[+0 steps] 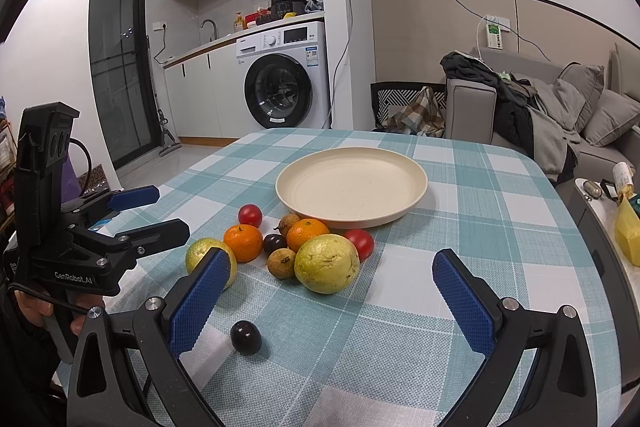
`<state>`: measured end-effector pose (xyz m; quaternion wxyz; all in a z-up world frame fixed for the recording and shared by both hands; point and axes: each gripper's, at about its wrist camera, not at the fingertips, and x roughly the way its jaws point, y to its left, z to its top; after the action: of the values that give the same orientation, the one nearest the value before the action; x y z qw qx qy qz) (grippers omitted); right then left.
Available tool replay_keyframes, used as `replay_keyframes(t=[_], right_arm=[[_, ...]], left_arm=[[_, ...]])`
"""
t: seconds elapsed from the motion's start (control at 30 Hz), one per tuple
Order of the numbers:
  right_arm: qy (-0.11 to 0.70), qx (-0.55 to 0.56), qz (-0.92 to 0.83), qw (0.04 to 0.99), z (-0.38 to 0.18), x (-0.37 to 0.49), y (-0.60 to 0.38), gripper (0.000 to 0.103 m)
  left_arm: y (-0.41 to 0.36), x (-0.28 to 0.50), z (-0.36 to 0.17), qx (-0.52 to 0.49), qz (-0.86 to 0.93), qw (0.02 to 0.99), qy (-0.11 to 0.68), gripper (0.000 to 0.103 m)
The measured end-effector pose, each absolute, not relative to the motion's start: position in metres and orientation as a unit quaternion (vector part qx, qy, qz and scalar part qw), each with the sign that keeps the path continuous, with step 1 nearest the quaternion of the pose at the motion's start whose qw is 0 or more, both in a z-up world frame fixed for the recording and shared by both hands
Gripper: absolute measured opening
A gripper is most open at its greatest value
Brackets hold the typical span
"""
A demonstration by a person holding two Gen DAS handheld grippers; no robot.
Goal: Organize fruits
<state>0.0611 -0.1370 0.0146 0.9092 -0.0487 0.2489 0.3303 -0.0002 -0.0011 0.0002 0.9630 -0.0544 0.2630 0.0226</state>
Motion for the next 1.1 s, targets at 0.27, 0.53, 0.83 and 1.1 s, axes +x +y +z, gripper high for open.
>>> replay_keyframes(t=[0.27, 0.53, 0.83, 1.1], right_arm=[[0.250, -0.048, 0.330, 0.909, 0.014, 0.060, -0.136, 0.103], [0.264, -0.047, 0.329, 0.905, 0.007, 0.065, -0.135, 0.103], [0.311, -0.065, 0.356, 0.878, -0.001, 0.065, -0.128, 0.103], [0.348, -0.085, 0.383, 0.851, -0.009, 0.060, -0.116, 0.095]], left_arm=[[-0.005, -0.003, 0.000, -0.057, 0.025, 0.962, 0.265, 0.102], [-0.003, -0.007, 0.000, -0.056, 0.028, 0.961, 0.268, 0.102], [-0.001, 0.002, -0.002, -0.055, 0.030, 0.960, 0.274, 0.102], [0.000, 0.010, -0.007, -0.052, 0.025, 0.953, 0.298, 0.102]])
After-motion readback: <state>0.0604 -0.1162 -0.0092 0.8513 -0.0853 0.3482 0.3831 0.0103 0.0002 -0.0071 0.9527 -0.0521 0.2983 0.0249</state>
